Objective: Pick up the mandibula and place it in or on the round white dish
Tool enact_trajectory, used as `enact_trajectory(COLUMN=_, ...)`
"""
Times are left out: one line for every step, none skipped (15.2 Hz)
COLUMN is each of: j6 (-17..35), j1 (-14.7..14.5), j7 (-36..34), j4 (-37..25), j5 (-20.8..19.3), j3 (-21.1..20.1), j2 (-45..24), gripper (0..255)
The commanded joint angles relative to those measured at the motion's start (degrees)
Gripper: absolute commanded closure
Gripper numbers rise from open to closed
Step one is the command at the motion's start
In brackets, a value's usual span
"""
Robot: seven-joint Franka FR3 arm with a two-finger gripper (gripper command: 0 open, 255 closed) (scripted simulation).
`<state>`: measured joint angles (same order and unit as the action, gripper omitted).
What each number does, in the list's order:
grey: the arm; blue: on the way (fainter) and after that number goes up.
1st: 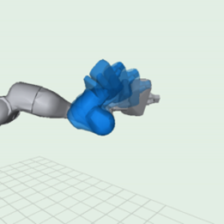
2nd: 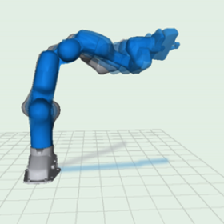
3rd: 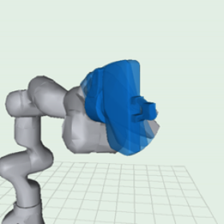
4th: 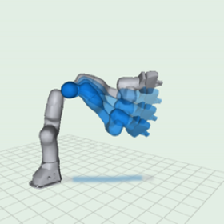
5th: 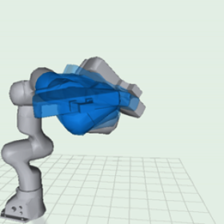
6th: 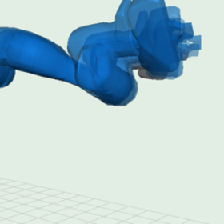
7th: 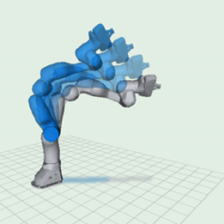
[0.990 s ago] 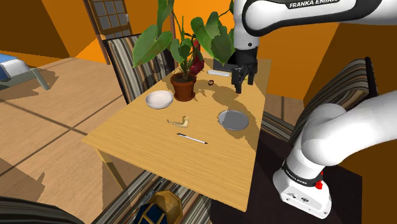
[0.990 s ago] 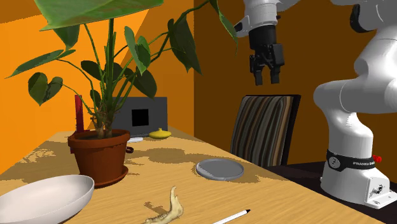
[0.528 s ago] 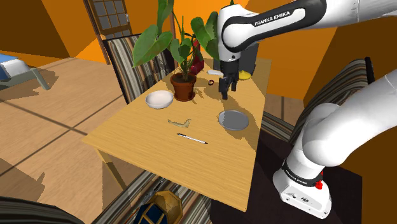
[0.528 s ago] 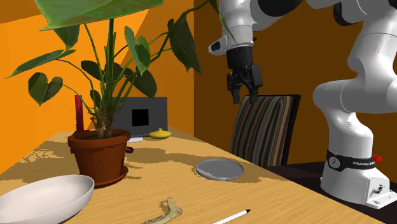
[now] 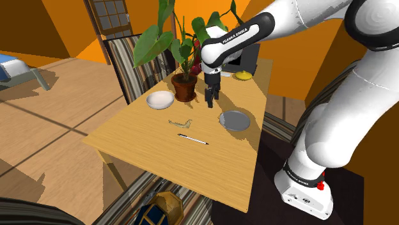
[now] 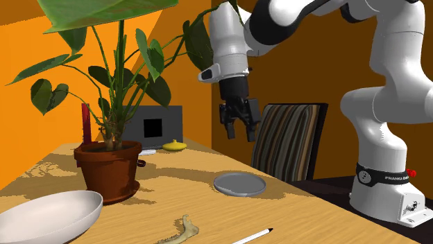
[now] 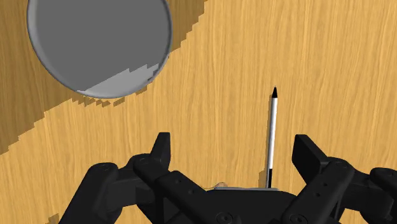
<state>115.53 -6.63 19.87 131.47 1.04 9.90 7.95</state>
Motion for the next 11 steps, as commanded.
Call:
enact_trajectory(j6=1.7, j1=-0.6, j7=3.2, j4=-2.5, j5=1.3, j3=0.1, j2=-4.3, gripper=0)
enact_trajectory(j6=2.6, j1=-0.8, j7=4.8, j4=-3.7, j5=2.1, j3=0.0, j2=-6.5, gripper=0)
enact_trajectory(j6=3.4, j1=-1.0, j7=6.3, j4=-5.1, j5=2.8, j3=-0.1, j2=-8.7, gripper=0)
enact_trajectory(j6=4.2, j1=-1.2, j7=7.8, j4=-6.4, j5=3.5, j3=-0.3, j2=-10.9, gripper=0)
enact_trajectory(j6=4.8, j1=-1.3, j7=9.3, j4=-7.9, j5=4.2, j3=-0.5, j2=-13.0, gripper=0)
enact_trajectory(j6=5.4, j1=-1.4, j7=10.7, j4=-9.4, j5=4.9, j3=-0.8, j2=-15.2, gripper=0)
enact_trajectory(j6=5.9, j1=-1.4, j7=12.1, j4=-11.0, j5=5.6, j3=-1.1, j2=-17.4, gripper=0)
enact_trajectory(j6=6.3, j1=-1.4, j7=13.4, j4=-12.6, j5=6.2, j3=-1.5, j2=-19.5, gripper=0)
enact_trajectory(j6=6.7, j1=-1.4, j7=14.7, j4=-14.2, j5=6.8, j3=-1.9, j2=-21.6, gripper=0)
enact_trajectory(j6=7.0, j1=-1.4, j7=16.0, j4=-16.0, j5=7.3, j3=-2.4, j2=-23.7, gripper=0)
enact_trajectory(j6=7.3, j1=-1.4, j7=17.2, j4=-17.8, j5=7.8, j3=-2.9, j2=-25.8, gripper=0)
